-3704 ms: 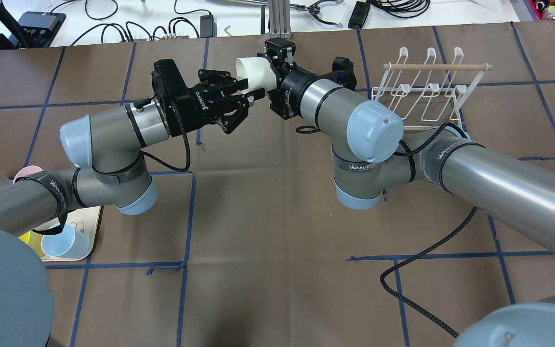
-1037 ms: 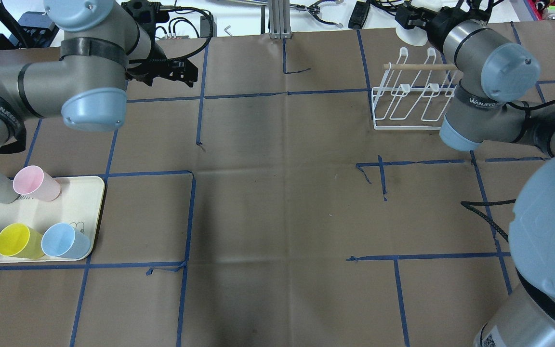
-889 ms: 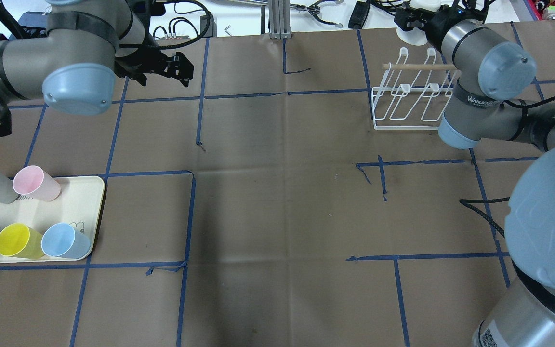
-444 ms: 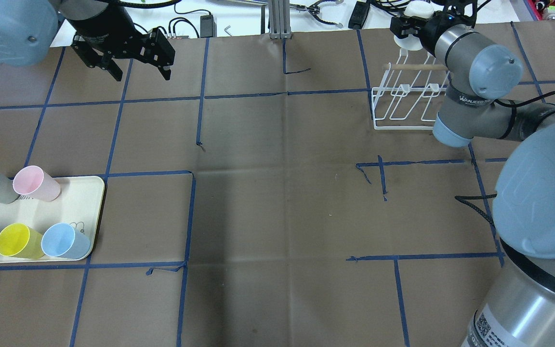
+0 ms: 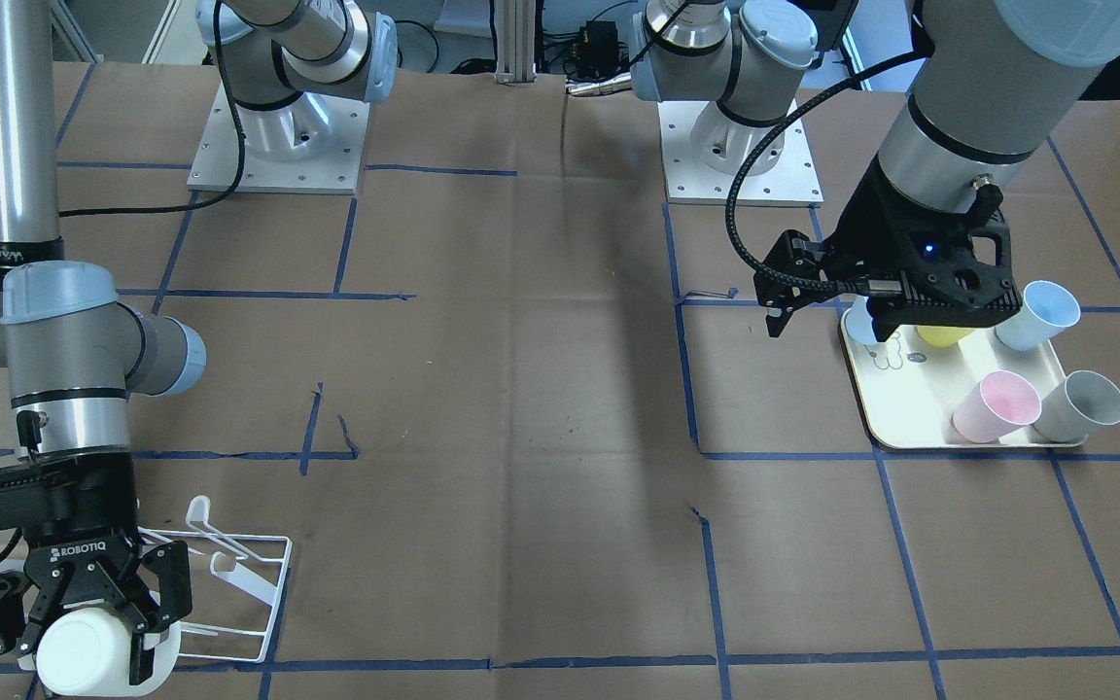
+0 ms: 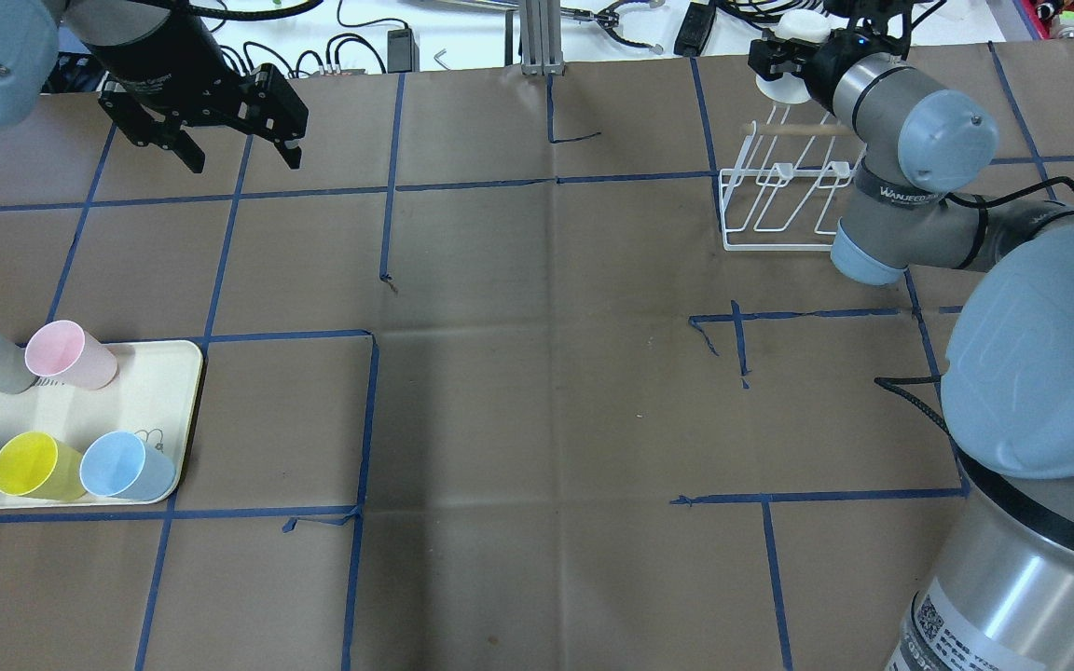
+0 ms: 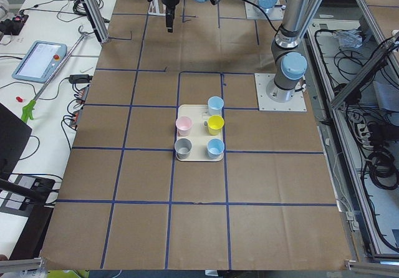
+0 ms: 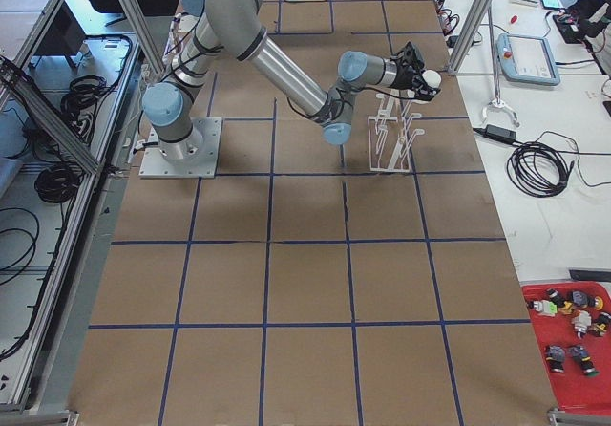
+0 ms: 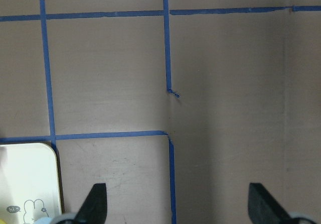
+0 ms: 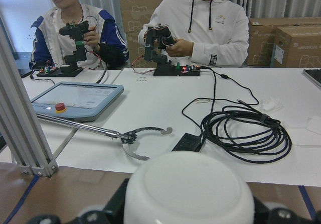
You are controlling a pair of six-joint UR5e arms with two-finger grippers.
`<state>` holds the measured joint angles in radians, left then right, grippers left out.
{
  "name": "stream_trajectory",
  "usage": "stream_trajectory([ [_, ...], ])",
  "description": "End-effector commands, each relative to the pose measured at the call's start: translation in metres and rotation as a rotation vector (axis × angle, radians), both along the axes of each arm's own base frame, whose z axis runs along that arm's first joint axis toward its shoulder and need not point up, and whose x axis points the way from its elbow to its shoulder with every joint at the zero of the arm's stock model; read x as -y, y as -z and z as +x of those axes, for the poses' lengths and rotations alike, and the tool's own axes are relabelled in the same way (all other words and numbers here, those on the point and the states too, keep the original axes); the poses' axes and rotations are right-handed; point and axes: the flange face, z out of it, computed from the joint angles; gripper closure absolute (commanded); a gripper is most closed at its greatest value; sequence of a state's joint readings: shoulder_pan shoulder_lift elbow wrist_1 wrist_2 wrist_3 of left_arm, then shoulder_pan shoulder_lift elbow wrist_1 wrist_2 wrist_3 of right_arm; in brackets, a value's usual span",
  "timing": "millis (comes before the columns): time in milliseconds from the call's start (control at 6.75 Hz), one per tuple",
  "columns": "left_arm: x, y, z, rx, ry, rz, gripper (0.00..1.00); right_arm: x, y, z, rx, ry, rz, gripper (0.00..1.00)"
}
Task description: Transfer IKEA cup to right arm and place on rack
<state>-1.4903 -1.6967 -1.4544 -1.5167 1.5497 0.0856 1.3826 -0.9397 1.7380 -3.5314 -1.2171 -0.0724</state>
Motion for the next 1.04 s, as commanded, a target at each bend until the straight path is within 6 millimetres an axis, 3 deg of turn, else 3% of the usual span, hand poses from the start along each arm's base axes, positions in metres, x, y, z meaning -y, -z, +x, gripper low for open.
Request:
stream_trajectory([
  [0,-0.014,0.027,0.083,-0.004,-0.036,0.056,0.0,-0.009,0.017,0.003,0.017,0.0,0.047,0.89],
  [296,-0.036,0.058,0.155,0.008,-0.01,0.128,0.0,-0.009,0.018,0.002,0.017,0.006,0.054,0.0],
  [444,-0.06,0.067,0.173,0.038,-0.032,0.165,0.0,-0.009,0.014,0.002,0.009,0.003,0.047,0.0],
  [741,-0.111,0.086,0.158,0.05,-0.043,0.193,0.01,-0.01,0.001,0.004,0.015,0.002,0.03,0.0],
  [889,-0.129,0.096,0.164,0.074,-0.059,0.21,0.01,-0.015,-0.02,0.009,0.011,-0.005,-0.001,0.0],
])
